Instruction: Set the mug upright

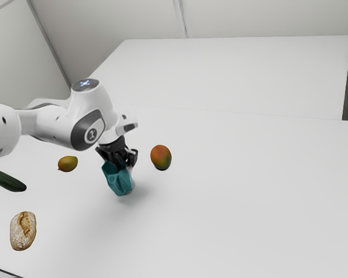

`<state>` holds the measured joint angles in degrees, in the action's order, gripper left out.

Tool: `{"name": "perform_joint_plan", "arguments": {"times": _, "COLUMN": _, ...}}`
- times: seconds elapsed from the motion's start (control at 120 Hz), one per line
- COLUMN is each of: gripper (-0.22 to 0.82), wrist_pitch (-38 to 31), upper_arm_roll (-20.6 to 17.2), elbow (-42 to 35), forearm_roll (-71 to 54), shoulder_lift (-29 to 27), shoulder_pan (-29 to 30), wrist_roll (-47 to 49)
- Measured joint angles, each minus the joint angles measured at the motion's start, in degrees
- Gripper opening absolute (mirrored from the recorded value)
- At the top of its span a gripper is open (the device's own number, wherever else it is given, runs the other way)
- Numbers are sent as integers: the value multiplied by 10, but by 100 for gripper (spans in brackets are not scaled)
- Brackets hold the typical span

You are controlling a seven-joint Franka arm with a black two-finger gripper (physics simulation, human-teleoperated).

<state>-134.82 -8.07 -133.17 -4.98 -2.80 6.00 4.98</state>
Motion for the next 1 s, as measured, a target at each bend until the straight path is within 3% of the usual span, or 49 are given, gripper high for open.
{"name": "perform_joint_plan", "arguments": {"times": 0.333, "gripper": 27, "wrist_pitch": 4, "upper_arm_roll": 0, "elbow": 0, "forearm_roll": 2, "shoulder_lift": -34, "shoulder_pan": -10, "wrist_roll": 0}}
{"name": "perform_joint_plan", "arguments": {"times": 0.592, "gripper": 45, "wrist_pitch": 29, "upper_arm_roll": 0, "elbow": 5, "forearm_roll": 16, "shoulder_lift": -70, "shoulder_pan": -23, "wrist_roll": -2}}
{"name": "perform_joint_plan", "arguments": {"times": 1.0, "gripper": 56, "wrist_pitch": 193, "upper_arm_roll": -6, "elbow": 148, "forearm_roll": 58, "shoulder_lift": -55, "shoulder_pan": -20, "wrist_roll": -2}}
